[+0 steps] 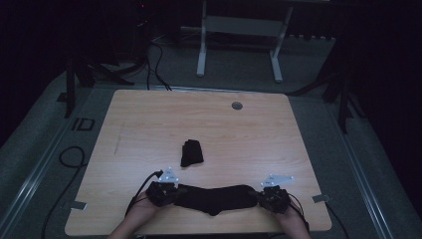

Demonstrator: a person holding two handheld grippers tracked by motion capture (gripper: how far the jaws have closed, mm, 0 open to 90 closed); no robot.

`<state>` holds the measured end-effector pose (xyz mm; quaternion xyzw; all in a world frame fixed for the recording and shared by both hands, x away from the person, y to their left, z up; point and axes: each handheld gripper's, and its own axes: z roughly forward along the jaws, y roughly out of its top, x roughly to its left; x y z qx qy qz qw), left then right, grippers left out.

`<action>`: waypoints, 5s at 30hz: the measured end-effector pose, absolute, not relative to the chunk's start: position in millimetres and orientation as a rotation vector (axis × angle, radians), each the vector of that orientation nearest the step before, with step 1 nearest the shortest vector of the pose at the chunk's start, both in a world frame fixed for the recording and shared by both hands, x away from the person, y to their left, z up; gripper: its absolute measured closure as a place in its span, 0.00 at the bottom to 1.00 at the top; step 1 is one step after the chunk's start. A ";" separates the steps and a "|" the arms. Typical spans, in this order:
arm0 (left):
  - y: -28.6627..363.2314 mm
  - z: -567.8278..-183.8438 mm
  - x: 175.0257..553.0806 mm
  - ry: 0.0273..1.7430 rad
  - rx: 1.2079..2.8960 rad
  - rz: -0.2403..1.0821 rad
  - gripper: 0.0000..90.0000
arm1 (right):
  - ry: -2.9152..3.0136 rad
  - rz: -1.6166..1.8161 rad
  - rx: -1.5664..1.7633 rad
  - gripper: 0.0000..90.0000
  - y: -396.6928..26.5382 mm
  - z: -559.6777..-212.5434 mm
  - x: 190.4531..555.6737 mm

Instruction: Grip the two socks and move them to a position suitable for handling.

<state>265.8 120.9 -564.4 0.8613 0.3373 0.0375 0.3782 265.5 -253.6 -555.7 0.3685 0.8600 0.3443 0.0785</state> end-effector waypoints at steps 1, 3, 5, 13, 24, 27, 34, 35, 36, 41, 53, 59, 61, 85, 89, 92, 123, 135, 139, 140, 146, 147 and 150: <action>120.9 -564.4 265.8 0.862 2.201 0.096 0.98 | 2.574 1.032 1.107 0.99 -253.9 -555.7 265.0; 120.8 -564.1 266.1 0.862 2.204 0.094 0.98 | 2.575 1.018 1.094 0.99 -252.7 -555.1 265.1; 121.4 -564.6 266.7 0.864 2.186 0.086 0.97 | 2.585 1.017 1.096 0.99 -251.2 -553.9 265.4; 125.6 -556.2 262.1 0.795 2.111 0.115 0.71 | 2.560 1.092 1.038 0.91 -245.1 -535.1 263.4; 142.7 -554.6 251.7 0.803 2.058 0.185 0.56 | 2.521 1.141 0.902 0.75 -217.3 -497.3 296.0; 148.0 -553.7 249.8 0.806 2.040 0.181 0.56 | 2.525 1.141 0.868 0.67 -204.9 -492.9 306.5; 148.8 -554.6 245.2 0.789 2.046 0.208 0.56 | 2.528 1.136 0.818 0.55 -172.2 -483.3 333.5; 147.4 -554.7 244.3 0.783 2.044 0.207 0.56 | 2.529 1.139 0.813 0.54 -167.1 -482.9 337.4; 146.6 -554.7 243.9 0.771 2.054 0.208 0.56 | 2.542 1.143 0.811 0.52 -161.9 -483.2 341.8; 147.1 -557.4 243.6 0.767 2.070 0.210 0.56 | 2.585 1.133 0.770 0.51 -134.5 -487.9 361.8; 152.5 -553.2 246.7 0.810 2.015 0.199 0.56 | 2.666 1.074 0.802 0.44 -61.6 -507.9 401.6; 154.6 -554.1 248.1 0.818 2.011 0.198 0.56 | 2.692 0.917 0.814 0.40 -38.3 -534.3 415.3; 154.8 -553.9 248.3 0.821 2.009 0.199 0.56 | 2.707 0.870 0.799 0.43 -35.0 -541.1 415.9; 146.7 -532.0 262.2 0.903 1.918 0.239 0.50 | 2.563 1.129 0.742 0.82 -88.4 -495.4 361.9; 133.2 -517.8 264.0 0.856 1.905 0.268 0.47 | 2.551 1.162 0.719 0.82 -95.0 -484.5 351.2; 117.8 -510.2 271.6 0.827 1.945 0.291 0.46 | 2.539 1.254 0.711 0.82 -101.4 -475.3 339.6; 107.1 -512.5 288.0 0.915 1.944 0.277 0.57 | 2.502 1.439 0.771 0.83 -154.3 -464.5 326.8; 98.1 -494.6 293.1 0.789 2.003 0.396 0.54 | 2.561 1.488 0.708 0.83 -151.9 -461.9 319.4; 93.3 -489.5 296.9 0.707 2.049 0.414 0.53 | 2.592 1.487 0.677 0.83 -147.3 -461.9 316.1; 91.9 -488.6 297.4 0.684 2.060 0.407 0.53 | 2.601 1.487 0.668 0.83 -146.2 -462.0 315.5; 87.2 -484.6 299.6 0.625 2.055 0.395 0.54 | 2.616 1.467 0.651 0.83 -141.7 -463.7 313.7; 86.9 -484.5 300.0 0.622 2.056 0.392 0.61 | 2.610 1.460 0.653 0.83 -141.4 -464.3 314.1; 87.2 -484.0 301.5 0.663 2.045 0.393 0.88 | 2.600 1.454 0.672 0.83 -142.7 -464.9 316.4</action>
